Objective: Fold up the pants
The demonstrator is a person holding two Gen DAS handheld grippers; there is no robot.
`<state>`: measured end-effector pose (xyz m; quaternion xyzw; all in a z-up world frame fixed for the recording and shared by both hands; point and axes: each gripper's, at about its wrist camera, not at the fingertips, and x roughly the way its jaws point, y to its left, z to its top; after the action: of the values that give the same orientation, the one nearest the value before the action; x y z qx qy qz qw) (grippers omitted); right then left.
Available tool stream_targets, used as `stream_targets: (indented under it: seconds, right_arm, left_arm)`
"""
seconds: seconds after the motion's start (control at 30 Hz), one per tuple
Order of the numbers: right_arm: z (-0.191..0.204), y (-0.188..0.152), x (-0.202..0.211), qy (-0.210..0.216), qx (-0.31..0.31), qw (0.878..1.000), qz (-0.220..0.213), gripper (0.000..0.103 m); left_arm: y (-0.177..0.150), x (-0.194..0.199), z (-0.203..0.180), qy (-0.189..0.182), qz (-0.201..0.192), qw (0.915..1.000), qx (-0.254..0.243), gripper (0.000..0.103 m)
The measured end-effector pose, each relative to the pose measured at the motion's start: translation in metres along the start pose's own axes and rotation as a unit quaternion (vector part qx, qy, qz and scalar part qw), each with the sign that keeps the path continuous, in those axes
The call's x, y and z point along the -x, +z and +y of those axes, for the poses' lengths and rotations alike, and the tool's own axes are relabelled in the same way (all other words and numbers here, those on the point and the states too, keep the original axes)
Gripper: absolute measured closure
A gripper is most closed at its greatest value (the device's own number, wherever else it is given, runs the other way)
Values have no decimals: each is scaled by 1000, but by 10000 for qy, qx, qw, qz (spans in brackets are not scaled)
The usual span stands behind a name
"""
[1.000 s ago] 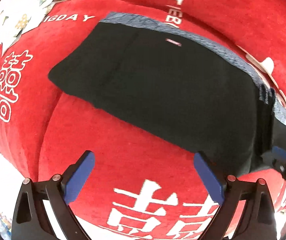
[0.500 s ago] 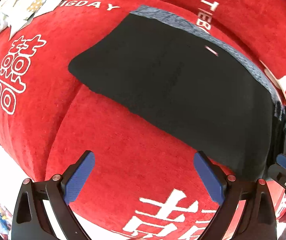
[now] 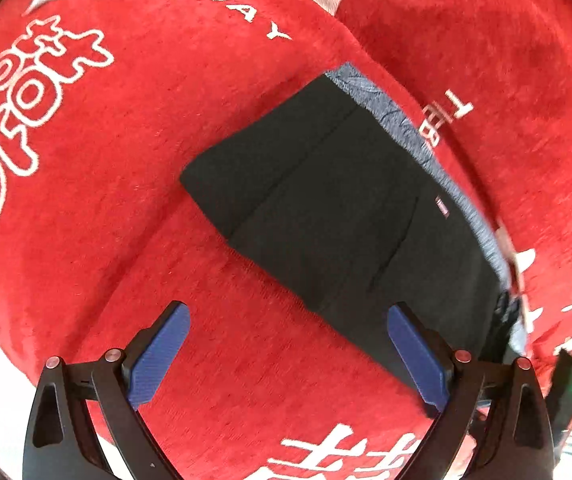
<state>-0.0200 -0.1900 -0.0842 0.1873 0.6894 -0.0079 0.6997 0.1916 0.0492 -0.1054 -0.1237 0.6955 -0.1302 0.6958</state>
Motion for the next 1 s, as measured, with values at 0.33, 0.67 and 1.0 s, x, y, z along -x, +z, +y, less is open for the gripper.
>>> stream_targets:
  seconds: [0.33, 0.67, 1.0]
  right_arm:
    - [1, 1, -4, 78, -17, 10000, 38, 23]
    - [2, 2, -8, 199, 7, 9998, 25, 20]
    - [4, -1, -11, 219, 11, 9998, -19, 19]
  left_arm:
    - [5, -14, -13, -1028, 15, 9943, 278, 4]
    - [16, -22, -24, -1146, -128, 9930, 258, 4]
    - [19, -24, -29, -1354, -233, 9896, 429, 4]
